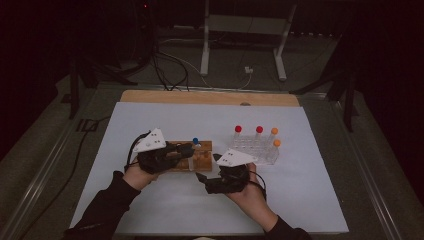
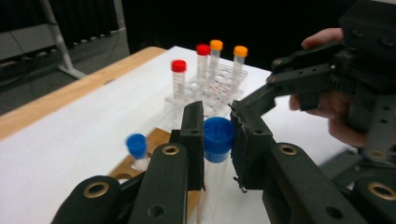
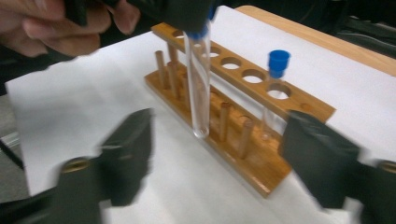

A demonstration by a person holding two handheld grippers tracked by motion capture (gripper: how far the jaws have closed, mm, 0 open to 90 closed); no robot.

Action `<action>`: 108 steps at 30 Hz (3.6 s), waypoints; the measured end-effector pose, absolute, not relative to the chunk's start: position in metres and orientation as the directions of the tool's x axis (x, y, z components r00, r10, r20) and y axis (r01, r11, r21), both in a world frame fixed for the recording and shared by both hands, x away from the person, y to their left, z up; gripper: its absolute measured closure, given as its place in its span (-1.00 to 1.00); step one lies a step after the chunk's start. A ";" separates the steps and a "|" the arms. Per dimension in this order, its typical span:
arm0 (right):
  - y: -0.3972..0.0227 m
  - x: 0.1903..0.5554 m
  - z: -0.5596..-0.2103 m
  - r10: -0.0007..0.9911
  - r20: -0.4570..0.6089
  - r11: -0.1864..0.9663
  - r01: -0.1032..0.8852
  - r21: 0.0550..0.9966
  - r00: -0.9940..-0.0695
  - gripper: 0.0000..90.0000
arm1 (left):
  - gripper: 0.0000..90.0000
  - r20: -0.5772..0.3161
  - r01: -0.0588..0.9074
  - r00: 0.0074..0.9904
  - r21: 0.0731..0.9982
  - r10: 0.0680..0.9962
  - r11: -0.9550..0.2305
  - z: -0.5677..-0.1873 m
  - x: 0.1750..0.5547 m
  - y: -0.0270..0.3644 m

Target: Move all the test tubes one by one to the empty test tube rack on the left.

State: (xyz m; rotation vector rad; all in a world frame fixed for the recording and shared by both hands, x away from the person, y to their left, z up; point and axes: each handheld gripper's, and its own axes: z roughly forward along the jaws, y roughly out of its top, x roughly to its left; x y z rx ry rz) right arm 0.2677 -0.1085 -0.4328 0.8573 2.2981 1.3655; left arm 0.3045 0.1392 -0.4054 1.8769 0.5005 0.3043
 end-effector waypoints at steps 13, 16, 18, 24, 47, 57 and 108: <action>-0.117 0.267 -0.426 0.647 0.015 0.328 0.296 0.897 -0.762 -1.00 | 0.71 -0.033 0.208 0.821 0.947 0.570 -0.245 -0.394 0.334 0.156; -0.119 0.267 -0.426 0.647 0.020 0.324 0.297 0.898 -0.762 -1.00 | 0.71 -0.030 0.203 0.812 0.951 0.583 -0.235 -0.391 0.340 0.156; -0.120 0.268 -0.426 0.656 0.020 0.318 0.300 0.900 -0.755 -1.00 | 0.71 -0.035 0.203 0.809 0.954 0.587 -0.223 -0.390 0.345 0.156; -0.121 0.268 -0.425 0.650 0.021 0.318 0.297 0.900 -0.760 -1.00 | 0.71 -0.024 0.197 0.799 0.954 0.600 -0.225 -0.398 0.355 0.153; -0.122 0.269 -0.427 0.641 0.026 0.332 0.308 0.892 -0.767 -1.00 | 0.71 -0.024 0.275 0.800 0.903 0.600 -0.330 -0.442 0.359 0.137; -0.123 0.269 -0.427 0.639 0.033 0.329 0.312 0.891 -0.768 -1.00 | 0.71 -0.038 0.296 0.796 0.896 0.604 -0.332 -0.451 0.361 0.136; -0.188 0.279 -0.399 0.771 -0.039 0.268 0.268 0.925 -0.636 -1.00 | -0.96 -0.106 0.248 0.879 0.934 0.464 -0.257 -0.428 0.298 0.181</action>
